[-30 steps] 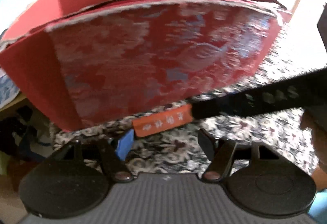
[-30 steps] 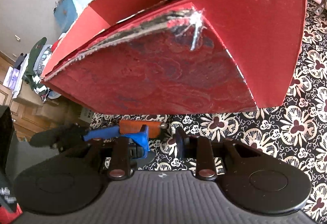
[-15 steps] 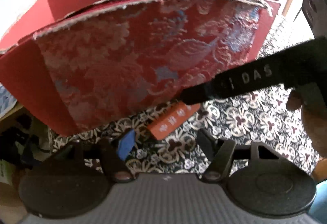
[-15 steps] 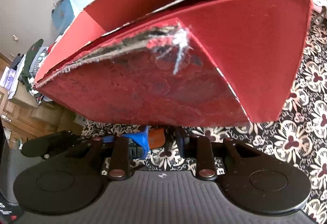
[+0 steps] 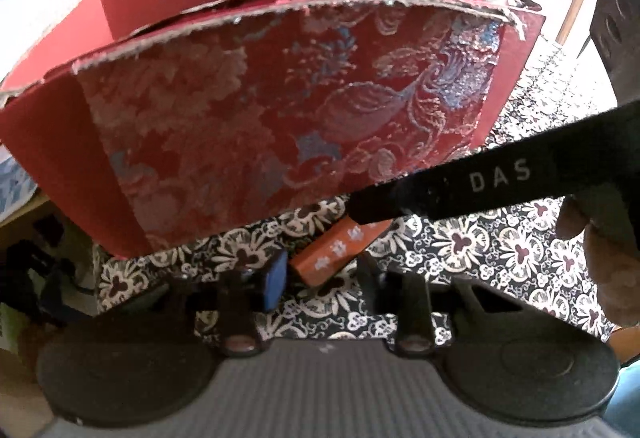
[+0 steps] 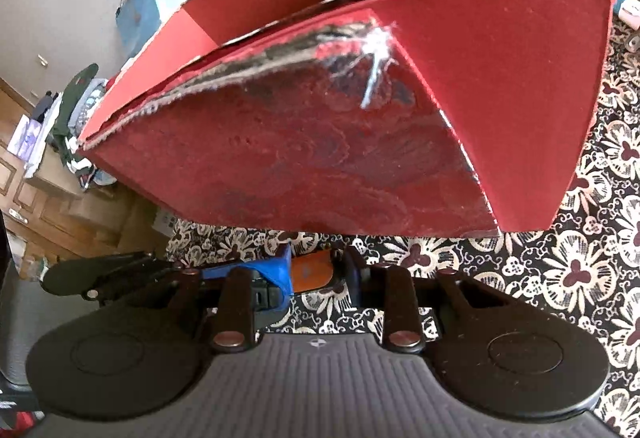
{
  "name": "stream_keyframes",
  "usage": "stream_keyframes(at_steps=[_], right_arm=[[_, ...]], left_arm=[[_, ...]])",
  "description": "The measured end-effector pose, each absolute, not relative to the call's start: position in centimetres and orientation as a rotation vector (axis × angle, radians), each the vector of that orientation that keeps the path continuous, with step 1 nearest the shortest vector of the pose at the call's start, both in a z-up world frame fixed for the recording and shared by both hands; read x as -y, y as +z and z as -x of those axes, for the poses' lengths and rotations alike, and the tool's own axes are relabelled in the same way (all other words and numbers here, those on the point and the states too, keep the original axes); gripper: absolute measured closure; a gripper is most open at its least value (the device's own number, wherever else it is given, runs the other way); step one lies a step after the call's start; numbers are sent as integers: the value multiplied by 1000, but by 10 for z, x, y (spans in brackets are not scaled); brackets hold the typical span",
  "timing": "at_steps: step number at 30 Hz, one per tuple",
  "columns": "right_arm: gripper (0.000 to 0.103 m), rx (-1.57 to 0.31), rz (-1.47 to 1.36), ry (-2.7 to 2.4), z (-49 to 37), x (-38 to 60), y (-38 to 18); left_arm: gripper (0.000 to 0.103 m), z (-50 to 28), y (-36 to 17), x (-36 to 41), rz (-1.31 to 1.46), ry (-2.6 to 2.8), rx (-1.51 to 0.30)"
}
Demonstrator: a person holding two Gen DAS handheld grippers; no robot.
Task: Organize rigid objects
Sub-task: 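Lower the left gripper around the orange stick and close it, then lift the orange stick with the left gripper and carry it into the box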
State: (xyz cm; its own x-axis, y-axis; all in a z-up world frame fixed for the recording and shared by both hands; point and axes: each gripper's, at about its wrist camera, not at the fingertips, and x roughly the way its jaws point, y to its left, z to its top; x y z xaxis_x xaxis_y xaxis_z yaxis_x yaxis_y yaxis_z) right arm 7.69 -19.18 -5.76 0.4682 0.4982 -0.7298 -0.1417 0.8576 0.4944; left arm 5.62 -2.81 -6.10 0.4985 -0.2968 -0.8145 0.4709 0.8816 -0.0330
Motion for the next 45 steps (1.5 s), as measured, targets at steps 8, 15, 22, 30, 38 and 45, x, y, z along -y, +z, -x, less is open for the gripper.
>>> stream_keyframes(at_steps=[8, 15, 22, 30, 38, 45], right_arm=[[94, -1027, -426, 407, -63, 206, -52], [94, -1011, -511, 378, -52, 224, -50], [94, -942, -598, 356, -36, 245, -32], [94, -839, -659, 338, -18, 266, 3], [94, -693, -671, 356, -10, 280, 53], [94, -614, -634, 402, -51, 273, 66]], left_arm=[[68, -42, -39, 26, -179, -525, -913], [68, -37, -31, 37, -186, -565, -893], [68, -29, -7, 48, -193, -613, -832], [69, -20, 33, 54, -174, -671, -720], [69, -10, 84, 54, -148, -718, -560], [69, -42, 105, 48, -107, -666, -495]])
